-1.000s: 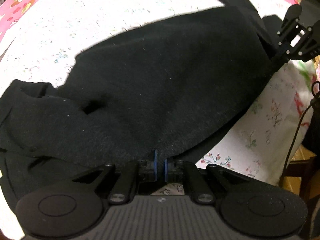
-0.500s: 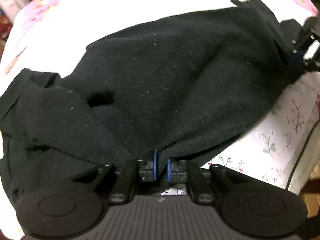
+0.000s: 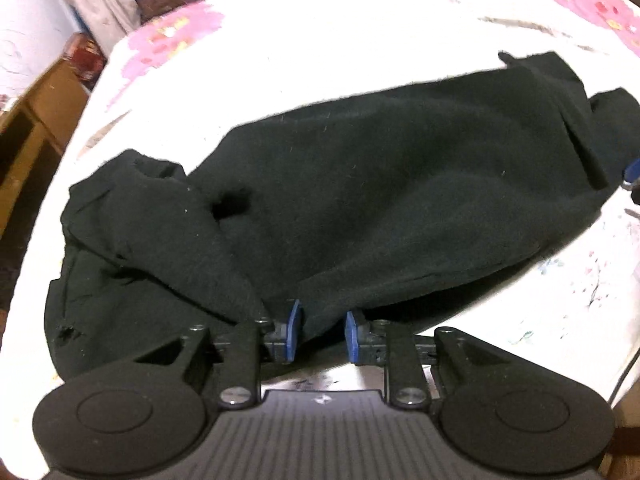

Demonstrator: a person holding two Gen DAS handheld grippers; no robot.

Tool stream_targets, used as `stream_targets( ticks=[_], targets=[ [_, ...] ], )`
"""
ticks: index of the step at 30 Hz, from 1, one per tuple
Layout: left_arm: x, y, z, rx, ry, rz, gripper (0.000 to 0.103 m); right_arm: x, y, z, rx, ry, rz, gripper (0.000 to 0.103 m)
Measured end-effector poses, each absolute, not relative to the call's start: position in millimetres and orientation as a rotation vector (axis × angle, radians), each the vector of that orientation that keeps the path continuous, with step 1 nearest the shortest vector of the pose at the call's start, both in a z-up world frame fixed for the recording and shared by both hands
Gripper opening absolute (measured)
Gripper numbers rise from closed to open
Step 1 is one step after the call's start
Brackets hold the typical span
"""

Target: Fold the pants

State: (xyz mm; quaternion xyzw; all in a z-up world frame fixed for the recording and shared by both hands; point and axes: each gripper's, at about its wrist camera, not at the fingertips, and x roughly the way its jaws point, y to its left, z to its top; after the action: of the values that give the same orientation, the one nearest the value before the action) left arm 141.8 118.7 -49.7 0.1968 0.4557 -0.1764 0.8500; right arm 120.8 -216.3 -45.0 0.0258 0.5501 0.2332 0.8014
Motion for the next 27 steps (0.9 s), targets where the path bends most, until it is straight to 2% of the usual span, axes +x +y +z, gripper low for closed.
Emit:
stream_targets(
  ticks=[6, 11, 17, 20, 21, 23, 25, 27],
  targets=[
    [117, 61, -7, 0.301, 0.810, -0.561, 0.035, 122, -254, -20, 0.134, 1.027, 0.344, 0.031],
    [131, -7, -9, 0.217, 0.734, -0.768, 0.039, 125, -290, -29, 0.113, 0.978, 0.219, 0.031],
    [173, -64, -39, 0.047, 0.834, -0.873, 0.039, 163, -326, -60, 0.307, 1.005, 0.317, 0.031],
    [184, -84, -59, 0.059, 0.835, -0.893, 0.040, 179, -333, -68, 0.269, 1.011, 0.263, 0.027],
    [186, -93, -64, 0.061, 0.851, -0.909, 0.040, 185, -341, -70, 0.276, 1.011, 0.226, 0.020],
    [190, -109, -77, 0.061, 0.888, -0.946, 0.042, 193, -361, -73, 0.318, 1.008, 0.156, 0.017],
    [184, -120, -79, 0.075, 0.891, -0.984, 0.046, 198, -367, -65, 0.289, 0.985, 0.107, 0.027],
    [177, -129, -80, 0.081, 0.876, -1.020, 0.052, 202, -367, -49, 0.258, 0.960, 0.092, 0.027]
  ],
)
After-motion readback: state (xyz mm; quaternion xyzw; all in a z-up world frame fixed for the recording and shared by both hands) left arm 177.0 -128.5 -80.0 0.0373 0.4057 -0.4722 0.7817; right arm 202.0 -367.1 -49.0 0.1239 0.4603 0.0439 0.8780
